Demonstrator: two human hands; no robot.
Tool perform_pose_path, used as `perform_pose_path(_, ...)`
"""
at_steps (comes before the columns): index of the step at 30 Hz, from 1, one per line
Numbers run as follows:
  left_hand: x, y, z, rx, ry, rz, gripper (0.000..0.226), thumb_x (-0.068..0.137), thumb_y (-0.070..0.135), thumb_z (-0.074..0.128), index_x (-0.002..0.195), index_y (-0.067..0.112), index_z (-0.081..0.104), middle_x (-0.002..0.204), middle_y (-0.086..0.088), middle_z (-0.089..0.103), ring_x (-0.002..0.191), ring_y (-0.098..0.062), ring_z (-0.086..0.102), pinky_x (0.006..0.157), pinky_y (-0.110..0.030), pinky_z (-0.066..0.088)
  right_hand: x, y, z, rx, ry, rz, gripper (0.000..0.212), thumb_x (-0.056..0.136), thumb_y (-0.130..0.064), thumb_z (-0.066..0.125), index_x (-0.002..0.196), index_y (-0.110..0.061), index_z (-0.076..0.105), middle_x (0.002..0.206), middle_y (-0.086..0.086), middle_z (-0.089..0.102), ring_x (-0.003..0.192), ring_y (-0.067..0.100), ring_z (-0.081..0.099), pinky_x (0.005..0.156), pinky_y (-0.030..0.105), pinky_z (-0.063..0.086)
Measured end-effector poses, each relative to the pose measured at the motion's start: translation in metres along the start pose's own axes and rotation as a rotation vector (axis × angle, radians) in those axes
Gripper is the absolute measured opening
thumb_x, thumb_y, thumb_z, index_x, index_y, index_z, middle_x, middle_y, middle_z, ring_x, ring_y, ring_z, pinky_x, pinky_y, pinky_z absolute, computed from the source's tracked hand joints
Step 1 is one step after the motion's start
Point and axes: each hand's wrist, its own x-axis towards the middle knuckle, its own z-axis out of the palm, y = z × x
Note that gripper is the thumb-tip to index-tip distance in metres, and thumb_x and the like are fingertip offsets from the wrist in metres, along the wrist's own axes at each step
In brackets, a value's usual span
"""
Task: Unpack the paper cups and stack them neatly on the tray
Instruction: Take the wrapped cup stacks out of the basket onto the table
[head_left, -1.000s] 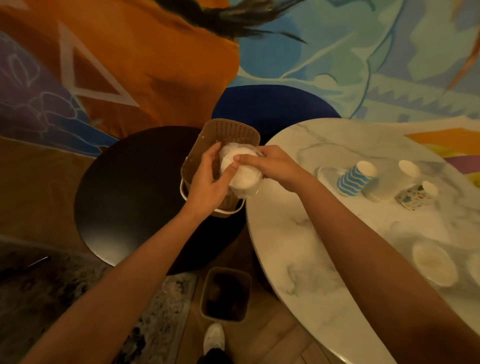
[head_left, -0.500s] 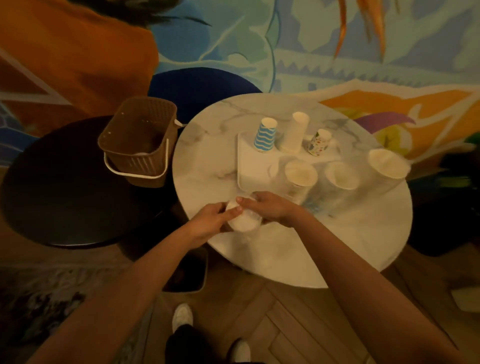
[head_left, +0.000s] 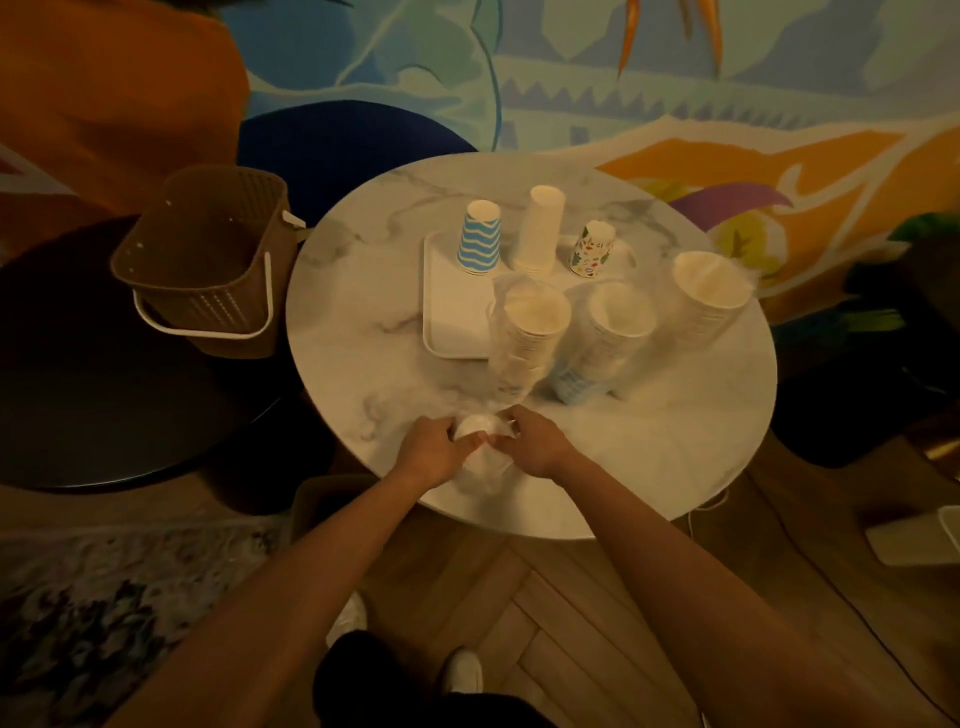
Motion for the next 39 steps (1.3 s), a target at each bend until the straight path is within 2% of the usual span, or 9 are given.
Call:
perform_pose_path(2,0.001,-0.003,-0.001,0.013,0.041,0.016,0.044,0.084,0.043,0.064,0.109,0.006,0.067,0.101,-0.013,0.069,0.091,-0.026,0.064,0.078,-0.035,0.051,0.002,0.0,0.004,-0.044,0.013,-0.002,0.05,0.092,-0.032,0.057,0.133,-0.007,0.044,0.132,0.015,0.052,0.119,0.03,0.051,0.094,0.032,0.039)
perform_pose_path(4,0.001,-0.003,-0.003,0.006,0.049,0.0,0.055,0.083,0.042,0.067,0.123,0.006,0.06,0.116,-0.012,0.064,0.103,-0.025,0.061,0.087,-0.034,0.049,0.004,-0.001,0.008,-0.073,0.034,-0.006,0.05,0.091,-0.034,0.058,0.132,-0.007,0.045,0.131,0.016,0.052,0.118,0.03,0.052,0.094,0.033,0.04)
perform_pose_path(10,-0.001,0.001,-0.016,-0.054,0.005,-0.038,0.065,0.084,0.037,0.067,0.138,0.01,0.043,0.132,-0.01,0.055,0.118,-0.022,0.054,0.093,-0.027,0.042,0.004,-0.011,0.007,-0.154,0.064,0.004,0.051,0.09,-0.032,0.059,0.134,-0.01,0.042,0.135,0.014,0.047,0.121,0.029,0.05,0.098,0.037,0.042)
perform_pose_path(13,-0.001,0.0,-0.032,-0.123,0.03,-0.044,0.064,0.084,0.038,0.067,0.138,0.014,0.043,0.129,-0.007,0.055,0.115,-0.02,0.054,0.091,-0.026,0.043,0.003,-0.023,0.004,-0.249,0.091,-0.021,0.05,0.092,-0.029,0.056,0.136,-0.012,0.04,0.141,0.011,0.041,0.127,0.029,0.043,0.102,0.039,0.04)
perform_pose_path(18,0.002,0.0,-0.084,-0.139,0.221,0.073,0.049,0.085,0.033,0.066,0.13,0.019,0.054,0.116,-0.003,0.062,0.096,-0.015,0.059,0.083,-0.024,0.046,0.008,-0.075,0.005,-0.354,0.19,-0.175,0.041,0.094,-0.026,0.048,0.134,-0.015,0.042,0.137,0.008,0.045,0.126,0.027,0.042,0.1,0.038,0.038)
perform_pose_path(25,0.019,-0.015,-0.194,-0.11,0.457,0.2,0.042,0.086,0.027,0.066,0.125,0.017,0.058,0.111,-0.003,0.063,0.091,-0.007,0.054,0.076,-0.014,0.039,0.058,-0.192,0.016,-0.241,0.203,-0.377,0.038,0.091,-0.029,0.053,0.125,-0.013,0.051,0.126,0.012,0.052,0.118,0.028,0.05,0.097,0.039,0.042)
perform_pose_path(30,0.04,-0.046,-0.269,0.039,0.524,0.231,0.042,0.086,0.024,0.066,0.126,0.012,0.056,0.113,-0.008,0.06,0.104,-0.017,0.056,0.091,-0.028,0.044,0.112,-0.28,0.024,-0.179,0.17,-0.491,0.035,0.089,-0.025,0.058,0.12,-0.01,0.055,0.122,0.012,0.055,0.113,0.026,0.052,0.097,0.039,0.042)
perform_pose_path(33,0.056,-0.07,-0.308,0.112,0.587,0.177,0.041,0.087,0.023,0.063,0.127,0.015,0.055,0.123,-0.008,0.056,0.115,-0.023,0.05,0.098,-0.035,0.042,0.15,-0.322,0.028,-0.226,0.144,-0.53,0.036,0.086,-0.021,0.061,0.12,-0.009,0.056,0.121,0.012,0.056,0.114,0.026,0.052,0.098,0.036,0.041)
perform_pose_path(39,0.087,-0.12,-0.359,0.185,0.613,0.041,0.049,0.085,0.02,0.063,0.132,0.019,0.05,0.129,-0.007,0.05,0.117,-0.029,0.045,0.096,-0.043,0.042,0.223,-0.378,0.06,-0.454,-0.071,-0.477,0.049,0.084,-0.024,0.065,0.129,-0.011,0.05,0.129,0.012,0.05,0.119,0.027,0.049,0.101,0.034,0.039)
